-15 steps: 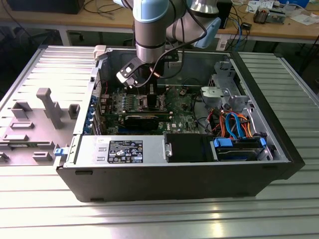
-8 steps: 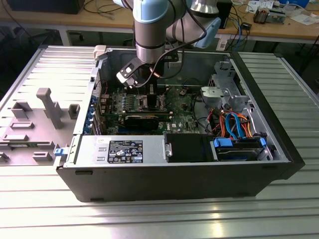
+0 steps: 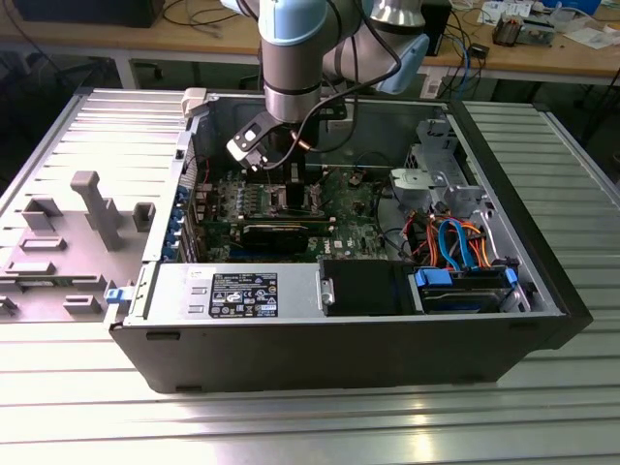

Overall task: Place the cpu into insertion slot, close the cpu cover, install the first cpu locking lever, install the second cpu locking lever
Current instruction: 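Place the cpu into insertion slot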

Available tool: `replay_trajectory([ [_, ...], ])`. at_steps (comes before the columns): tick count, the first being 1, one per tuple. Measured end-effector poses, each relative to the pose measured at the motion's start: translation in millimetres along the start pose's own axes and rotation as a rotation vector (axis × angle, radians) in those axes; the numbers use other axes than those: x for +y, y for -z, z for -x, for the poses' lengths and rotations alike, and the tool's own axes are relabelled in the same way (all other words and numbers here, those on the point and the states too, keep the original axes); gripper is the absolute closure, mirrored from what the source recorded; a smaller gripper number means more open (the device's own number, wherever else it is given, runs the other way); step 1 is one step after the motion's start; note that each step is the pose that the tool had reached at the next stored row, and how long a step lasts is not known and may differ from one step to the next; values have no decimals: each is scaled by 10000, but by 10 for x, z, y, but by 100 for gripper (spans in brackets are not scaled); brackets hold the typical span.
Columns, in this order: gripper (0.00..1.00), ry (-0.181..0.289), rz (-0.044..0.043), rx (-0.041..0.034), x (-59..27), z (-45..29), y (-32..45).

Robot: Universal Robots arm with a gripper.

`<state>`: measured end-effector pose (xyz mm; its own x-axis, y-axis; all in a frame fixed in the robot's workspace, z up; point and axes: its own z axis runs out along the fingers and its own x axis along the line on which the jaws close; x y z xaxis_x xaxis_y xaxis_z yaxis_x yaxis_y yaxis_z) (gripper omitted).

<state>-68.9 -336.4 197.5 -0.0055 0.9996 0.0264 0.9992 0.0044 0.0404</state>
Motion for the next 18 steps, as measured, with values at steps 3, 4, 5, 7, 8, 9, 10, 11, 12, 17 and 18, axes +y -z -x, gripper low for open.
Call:
replay_trajectory([
  [3,32,-17,-1,38,1,-1,-16],
  [4,32,-19,2,69,1,-3,-20],
  [5,32,-19,3,72,2,-3,-21],
  [7,32,-19,2,72,2,-3,-22],
  [8,32,-18,3,72,2,-3,-22],
  [9,32,-19,2,72,2,-3,-22],
  [10,32,-16,1,72,5,-2,-22],
  [11,32,-16,1,72,8,-3,-22],
  [12,32,-13,-1,72,12,-2,-22],
  [17,32,-4,-2,70,13,-3,-22],
  [18,32,-4,-3,69,13,-3,-20],
])
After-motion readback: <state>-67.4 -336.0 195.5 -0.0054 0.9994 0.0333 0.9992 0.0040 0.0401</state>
